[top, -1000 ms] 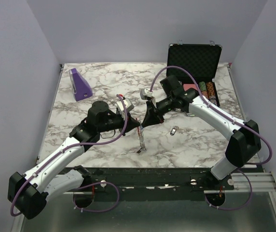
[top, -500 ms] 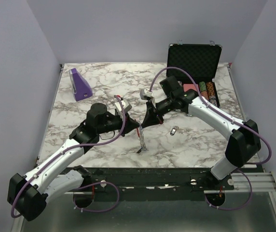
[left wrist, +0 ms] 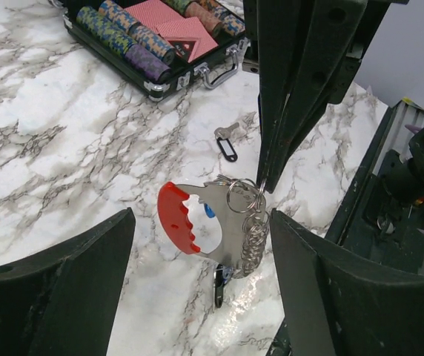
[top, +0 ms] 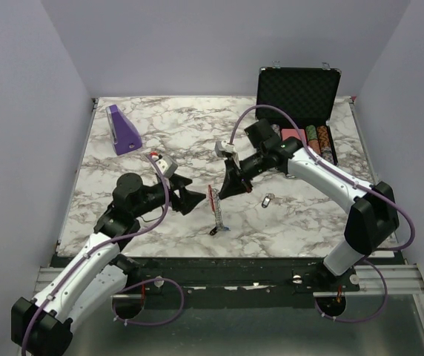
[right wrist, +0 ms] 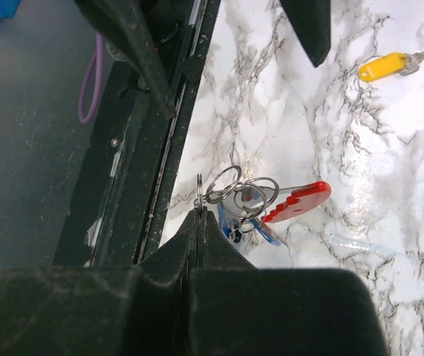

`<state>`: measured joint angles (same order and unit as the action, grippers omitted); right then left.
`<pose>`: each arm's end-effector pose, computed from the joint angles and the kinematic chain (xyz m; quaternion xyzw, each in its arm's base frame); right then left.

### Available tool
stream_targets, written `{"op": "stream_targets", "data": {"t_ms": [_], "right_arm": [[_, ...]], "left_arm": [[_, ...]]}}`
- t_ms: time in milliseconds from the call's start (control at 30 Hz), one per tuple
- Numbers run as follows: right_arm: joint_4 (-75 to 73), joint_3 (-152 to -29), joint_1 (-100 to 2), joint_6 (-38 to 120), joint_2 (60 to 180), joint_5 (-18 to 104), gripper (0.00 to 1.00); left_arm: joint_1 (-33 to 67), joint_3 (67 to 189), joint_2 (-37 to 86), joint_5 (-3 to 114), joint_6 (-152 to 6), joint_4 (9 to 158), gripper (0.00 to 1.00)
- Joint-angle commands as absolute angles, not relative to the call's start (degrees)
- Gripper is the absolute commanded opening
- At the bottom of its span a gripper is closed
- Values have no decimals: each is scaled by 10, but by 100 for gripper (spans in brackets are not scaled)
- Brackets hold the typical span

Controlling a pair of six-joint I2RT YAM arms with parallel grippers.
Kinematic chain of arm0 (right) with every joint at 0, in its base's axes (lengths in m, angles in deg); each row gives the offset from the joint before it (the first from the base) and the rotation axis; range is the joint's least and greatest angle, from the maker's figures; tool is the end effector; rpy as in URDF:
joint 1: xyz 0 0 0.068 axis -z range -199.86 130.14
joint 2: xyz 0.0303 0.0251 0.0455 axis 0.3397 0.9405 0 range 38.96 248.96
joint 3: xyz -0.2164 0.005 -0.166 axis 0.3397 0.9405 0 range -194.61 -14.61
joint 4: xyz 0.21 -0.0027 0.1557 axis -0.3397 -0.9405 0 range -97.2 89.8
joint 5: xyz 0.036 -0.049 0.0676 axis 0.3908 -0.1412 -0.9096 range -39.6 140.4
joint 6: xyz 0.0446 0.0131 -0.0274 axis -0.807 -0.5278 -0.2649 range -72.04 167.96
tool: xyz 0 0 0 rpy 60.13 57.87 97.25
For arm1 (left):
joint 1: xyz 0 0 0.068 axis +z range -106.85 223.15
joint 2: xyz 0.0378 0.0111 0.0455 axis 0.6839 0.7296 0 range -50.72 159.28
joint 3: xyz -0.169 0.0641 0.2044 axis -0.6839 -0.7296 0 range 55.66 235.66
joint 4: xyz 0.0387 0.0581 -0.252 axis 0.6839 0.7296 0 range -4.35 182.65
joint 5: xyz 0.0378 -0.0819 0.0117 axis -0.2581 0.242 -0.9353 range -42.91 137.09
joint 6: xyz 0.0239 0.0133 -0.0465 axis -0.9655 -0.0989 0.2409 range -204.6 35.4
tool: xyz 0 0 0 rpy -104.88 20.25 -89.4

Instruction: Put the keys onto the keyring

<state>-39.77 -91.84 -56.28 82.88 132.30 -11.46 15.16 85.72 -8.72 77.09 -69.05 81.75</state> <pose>0.2537 0.2263 0.2917 -0.6011 0.5774 0.4944 0.2466 0.1504 -0.1000 0.2836 0.2477 0.7065 -0.4163 0.5159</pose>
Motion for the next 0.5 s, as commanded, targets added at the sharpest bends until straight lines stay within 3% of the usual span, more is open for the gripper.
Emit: {"op": "stream_targets", "data": {"t_ms": [0,200,467], "right_arm": [[-487,-934,-568,943,1335,-160,1],[-592,-931,-568,1138,1339,-177,1],[-600,-908,-568,1221,1330,-146,1]], "left_arm": [[156,835,-95,823,-701,771,78],[117,811,-85,894,-733,690,75],[58,833,-56,874,-805,755,70]]}}
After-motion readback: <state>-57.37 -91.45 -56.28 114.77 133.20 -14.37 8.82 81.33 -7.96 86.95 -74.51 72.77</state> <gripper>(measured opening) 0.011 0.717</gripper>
